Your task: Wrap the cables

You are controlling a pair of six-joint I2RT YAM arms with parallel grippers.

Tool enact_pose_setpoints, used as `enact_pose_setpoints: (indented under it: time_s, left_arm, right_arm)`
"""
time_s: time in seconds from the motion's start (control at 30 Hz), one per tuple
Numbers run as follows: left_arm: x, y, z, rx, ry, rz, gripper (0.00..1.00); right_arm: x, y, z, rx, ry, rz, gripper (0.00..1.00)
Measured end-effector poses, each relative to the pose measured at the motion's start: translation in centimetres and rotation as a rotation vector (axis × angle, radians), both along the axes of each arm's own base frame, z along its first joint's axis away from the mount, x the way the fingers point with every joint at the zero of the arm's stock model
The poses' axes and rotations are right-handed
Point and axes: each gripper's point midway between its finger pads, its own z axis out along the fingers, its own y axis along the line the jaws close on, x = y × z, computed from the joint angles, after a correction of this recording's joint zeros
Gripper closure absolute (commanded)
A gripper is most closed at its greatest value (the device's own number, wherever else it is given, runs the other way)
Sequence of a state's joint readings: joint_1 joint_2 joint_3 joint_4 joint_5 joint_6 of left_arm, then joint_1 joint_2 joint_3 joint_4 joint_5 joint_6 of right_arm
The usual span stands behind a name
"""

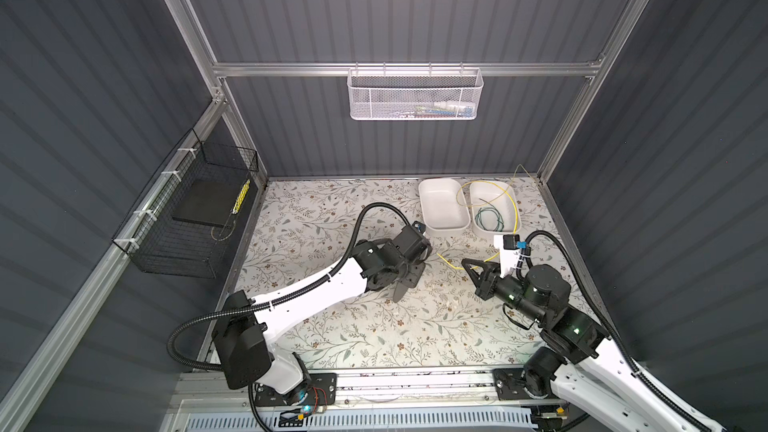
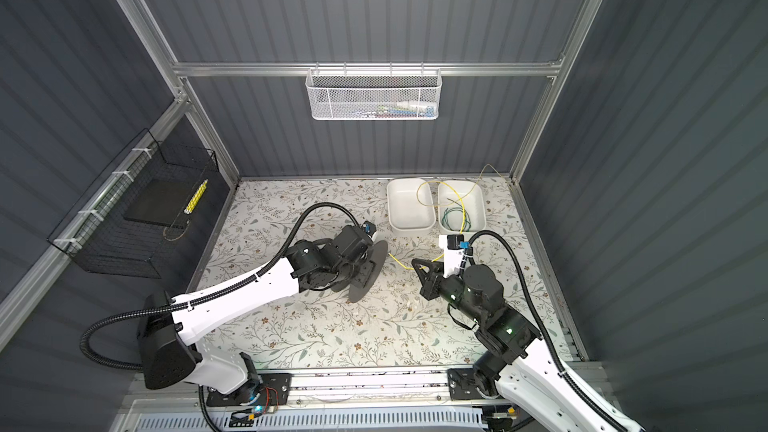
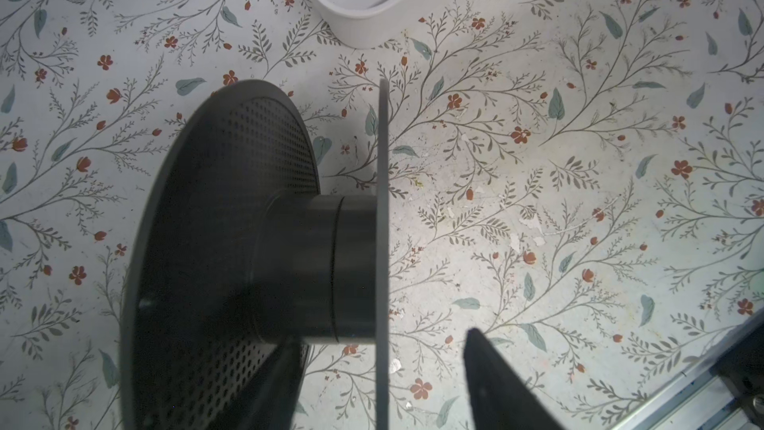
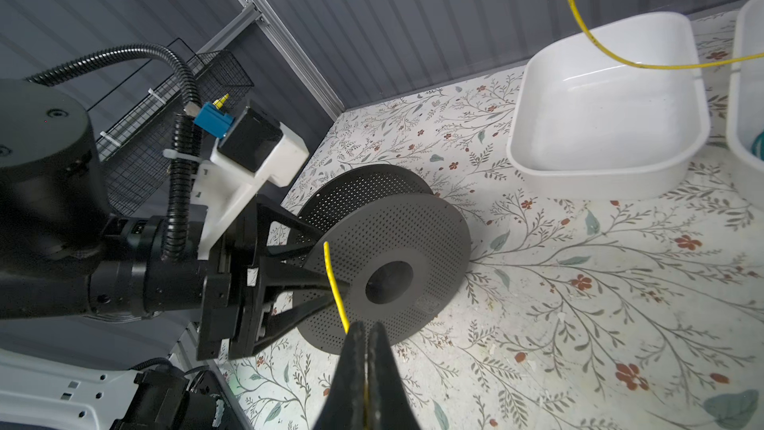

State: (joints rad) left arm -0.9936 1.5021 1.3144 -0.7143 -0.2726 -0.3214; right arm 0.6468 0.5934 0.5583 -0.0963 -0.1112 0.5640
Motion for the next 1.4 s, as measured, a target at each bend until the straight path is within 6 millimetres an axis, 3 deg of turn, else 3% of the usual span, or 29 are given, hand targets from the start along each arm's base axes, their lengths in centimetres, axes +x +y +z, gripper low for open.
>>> enact_pose_setpoints:
  time_s: [0.1, 0.2, 0.27, 0.37, 0.47, 0.6, 0.8, 1.13, 1.4]
  left_arm:
    - [-0.2, 0.3, 2.1, -0.023, -0.021, -0.005, 0.26]
    - [-0.2, 1.1, 7.1, -0.118, -0.102, 0.008, 0.26]
    - [-0.4, 2.6, 10.2, -0.186, -0.157, 0.029, 0.26]
    - [-0.4, 5.3, 11.9, -0.232, -0.193, 0.075, 0.25]
    - [0.2, 7.3, 10.7, -0.218, -0.179, 0.122, 0.24]
    - [1.1, 8.2, 8.3, -0.169, -0.135, 0.136, 0.24]
    - [1.6, 6.3, 6.5, -0.192, -0.138, 0.047, 0.23]
    - [2.1, 2.4, 6.9, -0.263, -0.186, -0.142, 0.23]
    - [2.1, 2.3, 5.2, -0.232, -0.190, -0.195, 0.22]
  right_arm:
    - [0.2, 1.2, 0.9, -0.040, 0.013, 0.057, 1.00]
    - [0.9, 2.8, 2.1, -0.086, 0.015, 0.120, 1.00]
    - [1.5, 3.9, 2.3, -0.125, 0.024, 0.160, 1.00]
    - [2.4, 5.2, 1.7, -0.173, 0.045, 0.205, 1.00]
    - [2.9, 6.4, 0.9, -0.208, 0.075, 0.254, 1.00]
    - [3.5, 8.0, -0.1, -0.245, 0.113, 0.308, 1.00]
    - [4.4, 9.6, -0.9, -0.282, 0.142, 0.360, 1.00]
    - [5.3, 11.4, -1.6, -0.309, 0.187, 0.428, 1.00]
    - [5.8, 12.1, -2.2, -0.336, 0.216, 0.459, 1.00]
